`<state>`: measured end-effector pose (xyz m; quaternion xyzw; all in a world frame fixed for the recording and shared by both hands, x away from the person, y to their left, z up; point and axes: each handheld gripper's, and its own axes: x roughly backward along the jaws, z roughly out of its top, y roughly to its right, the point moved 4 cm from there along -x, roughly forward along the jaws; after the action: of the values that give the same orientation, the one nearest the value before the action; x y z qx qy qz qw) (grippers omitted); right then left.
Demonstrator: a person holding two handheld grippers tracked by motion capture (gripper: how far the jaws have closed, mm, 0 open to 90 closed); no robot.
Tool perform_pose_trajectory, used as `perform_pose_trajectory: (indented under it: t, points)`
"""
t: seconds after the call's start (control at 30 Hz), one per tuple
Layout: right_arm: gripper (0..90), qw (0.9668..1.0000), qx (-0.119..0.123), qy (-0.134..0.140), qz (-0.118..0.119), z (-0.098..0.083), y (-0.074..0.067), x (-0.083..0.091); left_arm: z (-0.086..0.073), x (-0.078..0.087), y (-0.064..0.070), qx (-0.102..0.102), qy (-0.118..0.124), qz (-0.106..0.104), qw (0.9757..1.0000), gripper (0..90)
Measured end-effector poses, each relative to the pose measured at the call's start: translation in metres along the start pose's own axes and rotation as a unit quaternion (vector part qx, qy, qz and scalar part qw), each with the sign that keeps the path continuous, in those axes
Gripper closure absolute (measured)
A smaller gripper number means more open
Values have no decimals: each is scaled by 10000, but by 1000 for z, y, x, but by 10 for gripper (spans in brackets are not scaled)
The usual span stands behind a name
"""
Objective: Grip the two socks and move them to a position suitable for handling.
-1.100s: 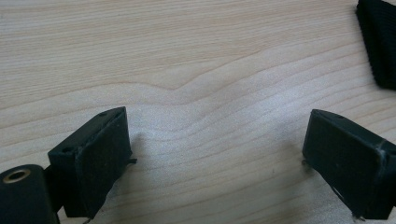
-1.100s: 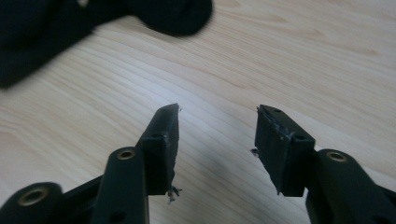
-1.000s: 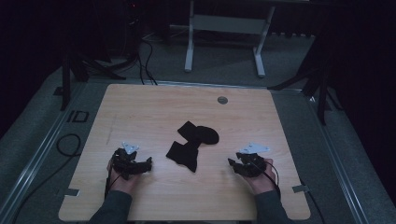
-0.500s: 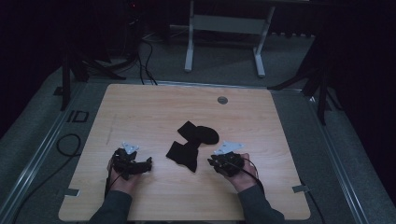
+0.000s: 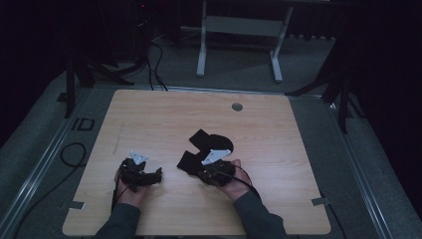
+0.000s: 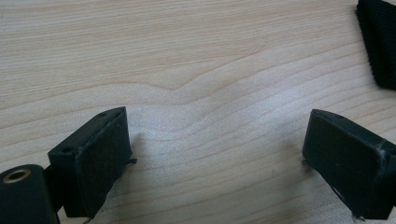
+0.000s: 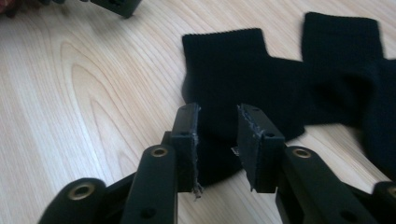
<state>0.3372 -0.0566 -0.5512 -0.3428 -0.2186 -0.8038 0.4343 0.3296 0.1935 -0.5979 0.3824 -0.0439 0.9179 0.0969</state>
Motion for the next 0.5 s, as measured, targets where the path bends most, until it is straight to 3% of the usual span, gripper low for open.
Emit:
perform_pose_trajectory:
  t: [0.23,0.5]
  points:
    - [664,9995,228,-178,104,10,-6,-21,0,0,0,-6,-8,-2,10000,79]
    - [665,9987,260,-427,118,12,-6,-43,0,0,0,-5,-8,0,10000,79]
